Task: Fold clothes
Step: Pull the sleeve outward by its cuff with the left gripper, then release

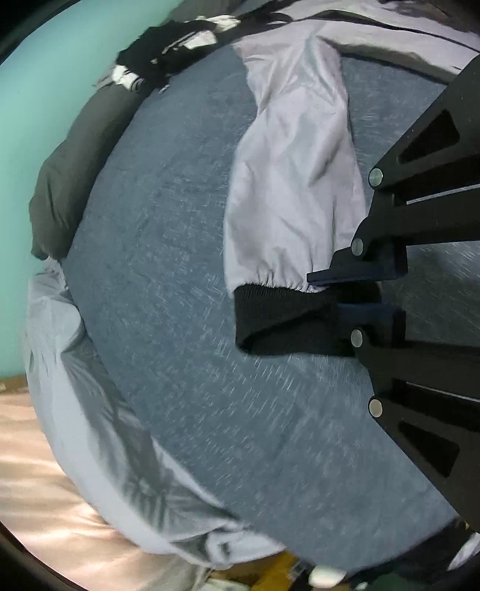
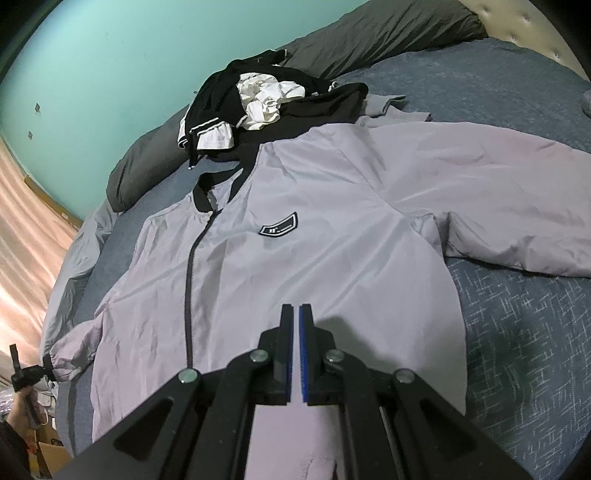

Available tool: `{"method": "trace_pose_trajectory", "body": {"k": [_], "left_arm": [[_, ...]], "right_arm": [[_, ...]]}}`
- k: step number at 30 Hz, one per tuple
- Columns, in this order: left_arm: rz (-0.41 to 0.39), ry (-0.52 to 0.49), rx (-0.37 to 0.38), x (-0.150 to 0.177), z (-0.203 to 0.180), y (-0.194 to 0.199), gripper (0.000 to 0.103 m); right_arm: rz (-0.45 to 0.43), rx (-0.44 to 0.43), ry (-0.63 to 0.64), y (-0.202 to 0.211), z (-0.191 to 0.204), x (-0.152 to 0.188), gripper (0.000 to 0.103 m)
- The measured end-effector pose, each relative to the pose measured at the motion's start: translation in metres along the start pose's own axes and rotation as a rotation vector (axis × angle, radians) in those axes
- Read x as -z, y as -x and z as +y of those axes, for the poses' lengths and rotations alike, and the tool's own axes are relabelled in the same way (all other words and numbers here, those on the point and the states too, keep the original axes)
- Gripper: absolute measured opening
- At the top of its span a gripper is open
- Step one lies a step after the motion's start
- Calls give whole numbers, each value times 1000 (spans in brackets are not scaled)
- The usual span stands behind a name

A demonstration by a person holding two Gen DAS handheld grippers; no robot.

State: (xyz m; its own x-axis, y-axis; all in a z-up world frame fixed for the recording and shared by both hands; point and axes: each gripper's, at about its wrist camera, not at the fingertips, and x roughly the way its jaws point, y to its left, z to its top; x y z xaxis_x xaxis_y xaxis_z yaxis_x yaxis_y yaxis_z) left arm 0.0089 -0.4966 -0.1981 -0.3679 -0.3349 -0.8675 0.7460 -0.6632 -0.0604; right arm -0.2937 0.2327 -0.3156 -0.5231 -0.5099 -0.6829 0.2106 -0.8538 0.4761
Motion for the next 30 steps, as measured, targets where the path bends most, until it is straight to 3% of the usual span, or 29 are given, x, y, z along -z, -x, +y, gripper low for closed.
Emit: {"method": "trace_pose_trajectory", "body": {"k": [5,12,20,22,24,26,30], "left_arm": [[108,4,13,-10,12,25,7],[219,15,-27,32,19,-16,7],[156,77,-31,53,26,-33,15],[114,70,-51,50,28,-21,22],[51,113,-45,45,34,-6,42],[5,164,-12,39,40,2,53],[13,146,-34,27,36,-11,55]], "right_arm": [[-10,-26,4,6,6,-1,3],[-19,-34,1,10,7,-2,3],[-12,-30,3,6,7,-3,3],[-7,-33,7,5,8,-2,3],[-4,-36,12,5,9,-1,3],[-3,-40,19,5,11,0,3],[-4,-40,27,5,14,1,3]]}}
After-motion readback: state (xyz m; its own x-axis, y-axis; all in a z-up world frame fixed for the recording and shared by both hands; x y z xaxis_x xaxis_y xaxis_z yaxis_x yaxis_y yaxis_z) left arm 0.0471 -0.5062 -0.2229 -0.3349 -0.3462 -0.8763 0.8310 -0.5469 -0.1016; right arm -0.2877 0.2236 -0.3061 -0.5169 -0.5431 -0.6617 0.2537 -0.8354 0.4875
